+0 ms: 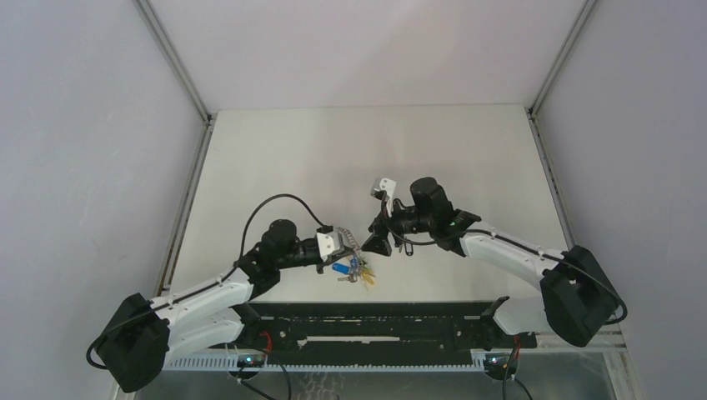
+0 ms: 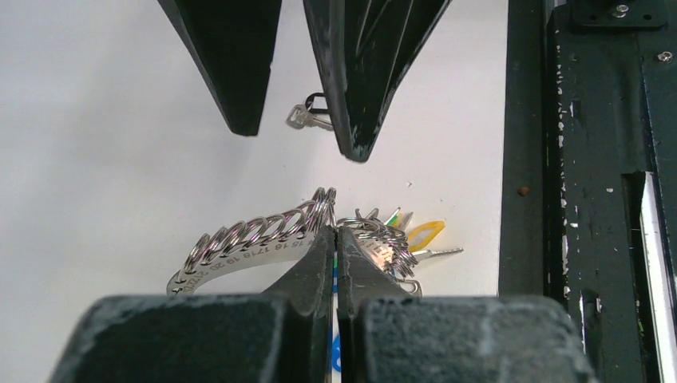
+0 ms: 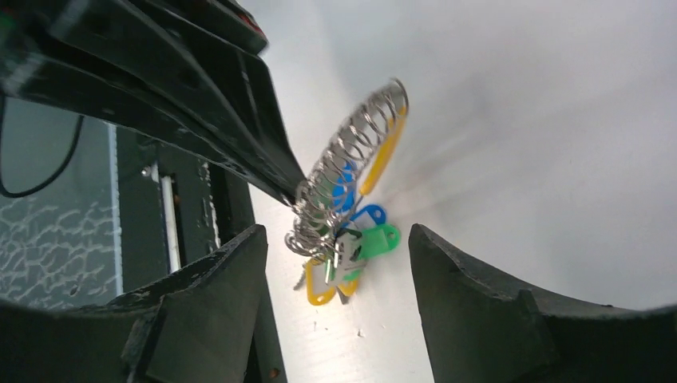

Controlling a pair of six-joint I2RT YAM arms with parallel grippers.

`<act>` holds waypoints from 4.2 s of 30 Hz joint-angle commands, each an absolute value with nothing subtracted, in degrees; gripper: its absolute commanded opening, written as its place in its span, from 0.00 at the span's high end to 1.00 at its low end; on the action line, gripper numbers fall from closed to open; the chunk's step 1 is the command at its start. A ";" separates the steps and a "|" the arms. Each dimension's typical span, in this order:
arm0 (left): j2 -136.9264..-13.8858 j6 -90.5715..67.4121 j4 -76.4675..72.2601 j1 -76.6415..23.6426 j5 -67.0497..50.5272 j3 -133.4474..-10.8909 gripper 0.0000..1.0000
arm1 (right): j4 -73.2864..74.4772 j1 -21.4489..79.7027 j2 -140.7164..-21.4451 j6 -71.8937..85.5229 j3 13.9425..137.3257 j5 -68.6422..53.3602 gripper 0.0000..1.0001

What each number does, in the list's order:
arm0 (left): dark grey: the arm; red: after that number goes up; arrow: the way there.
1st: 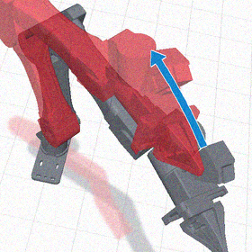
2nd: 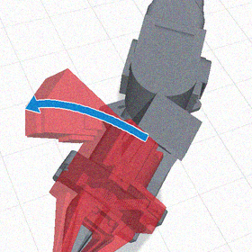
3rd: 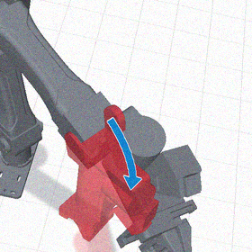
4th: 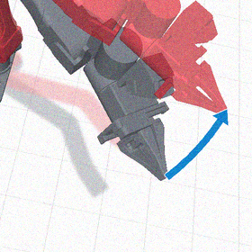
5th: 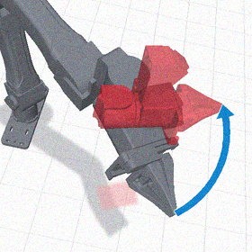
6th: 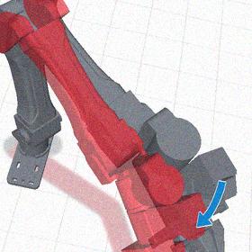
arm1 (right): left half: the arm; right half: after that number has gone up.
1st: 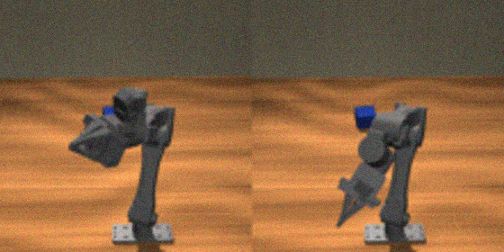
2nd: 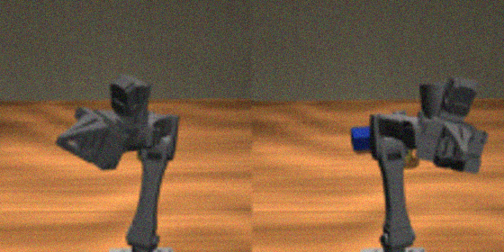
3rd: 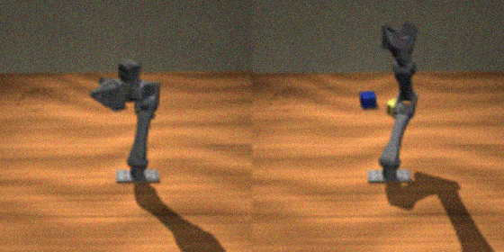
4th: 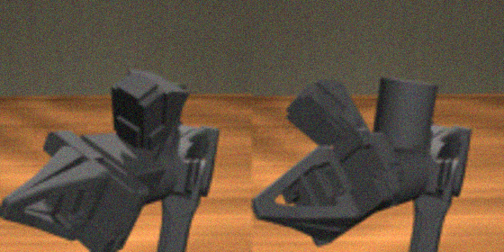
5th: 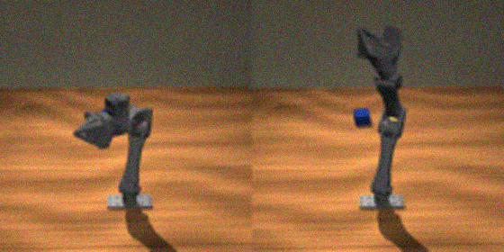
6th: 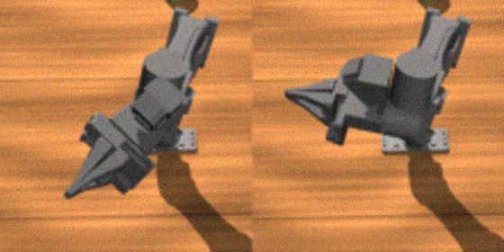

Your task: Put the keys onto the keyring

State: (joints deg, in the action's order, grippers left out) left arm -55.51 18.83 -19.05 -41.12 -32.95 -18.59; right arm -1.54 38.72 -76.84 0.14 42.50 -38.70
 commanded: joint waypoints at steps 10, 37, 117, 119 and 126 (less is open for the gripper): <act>-54.82 20.43 -21.01 -41.59 -32.52 -19.72 1.00 | -2.91 42.10 -80.76 4.73 49.22 -31.95 0.33; -52.71 19.61 -23.55 -41.57 -31.66 -18.26 1.00 | 7.14 37.10 -82.23 4.54 47.73 -20.79 0.38; -56.76 17.63 -25.67 -41.06 -33.75 -18.89 0.77 | -16.26 41.61 -76.24 -23.76 37.74 -50.36 1.00; -56.78 17.60 -25.62 -41.05 -33.82 -18.87 0.75 | -16.26 41.73 -75.99 -23.76 37.79 -50.31 1.00; -56.66 17.63 -25.66 -41.13 -34.09 -18.96 0.74 | -16.44 42.22 -75.76 -23.81 37.94 -50.35 1.00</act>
State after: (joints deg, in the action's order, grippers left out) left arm -56.88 17.54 -23.66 -41.32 -32.34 -18.48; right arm -14.26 41.52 -78.00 -23.24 36.86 -48.60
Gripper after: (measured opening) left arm 0.258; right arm 0.007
